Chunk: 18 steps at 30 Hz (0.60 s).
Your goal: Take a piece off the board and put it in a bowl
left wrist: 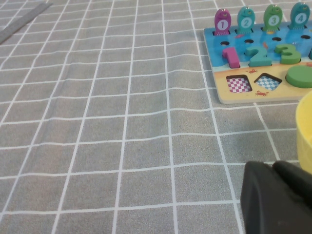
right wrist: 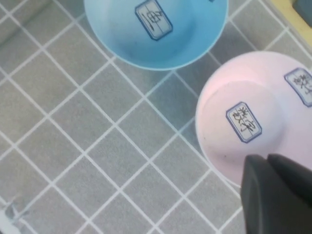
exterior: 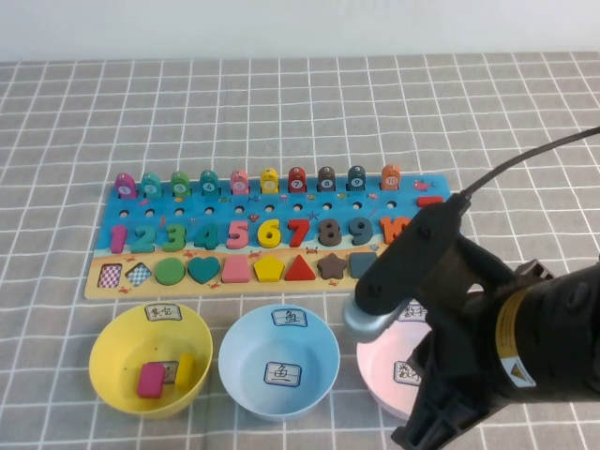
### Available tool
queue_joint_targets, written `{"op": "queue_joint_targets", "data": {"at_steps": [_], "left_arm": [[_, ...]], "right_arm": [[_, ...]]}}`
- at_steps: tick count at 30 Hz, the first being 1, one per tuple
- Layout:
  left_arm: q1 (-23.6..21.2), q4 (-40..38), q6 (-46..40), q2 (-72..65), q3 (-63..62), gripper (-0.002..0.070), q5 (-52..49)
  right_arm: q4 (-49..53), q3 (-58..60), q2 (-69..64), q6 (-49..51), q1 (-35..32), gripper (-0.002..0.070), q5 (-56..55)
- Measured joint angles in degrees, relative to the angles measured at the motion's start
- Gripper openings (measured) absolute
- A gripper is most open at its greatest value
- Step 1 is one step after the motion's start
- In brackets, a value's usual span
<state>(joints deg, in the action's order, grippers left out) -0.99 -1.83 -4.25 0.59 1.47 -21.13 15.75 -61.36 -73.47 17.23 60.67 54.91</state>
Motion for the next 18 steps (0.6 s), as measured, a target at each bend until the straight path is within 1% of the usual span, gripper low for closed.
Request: {"op": "queue_joint_targets", "data": {"at_steps": [4,7,12,14,18], "left_arm": [[0.00,0.00,0.00,0.00,0.00,-0.0001,0.00],[0.00,0.00,0.00,0.00,0.00,-0.0001,0.00],[0.00,0.00,0.00,0.00,0.00,-0.0001,0.00],[0.00,0.00,0.00,0.00,0.00,-0.0001,0.00],[0.00,0.00,0.00,0.00,0.00,-0.0001,0.00]], "right_arm": [[-0.22,2.06,1.11,1.45,-2.72,-0.0017,-1.73],[-2.31,6.61,4.32,1.50,-8.62,-0.0017,-8.06],[-4.41,19.84,12.29,-1.43,-23.58,-0.0017,-25.83],[-4.41,25.24,16.15,-1.69,-29.36,-0.0017,-31.29],[-4.29,36.01,25.44,-1.94,-40.49,-0.0017,-37.29]]}}
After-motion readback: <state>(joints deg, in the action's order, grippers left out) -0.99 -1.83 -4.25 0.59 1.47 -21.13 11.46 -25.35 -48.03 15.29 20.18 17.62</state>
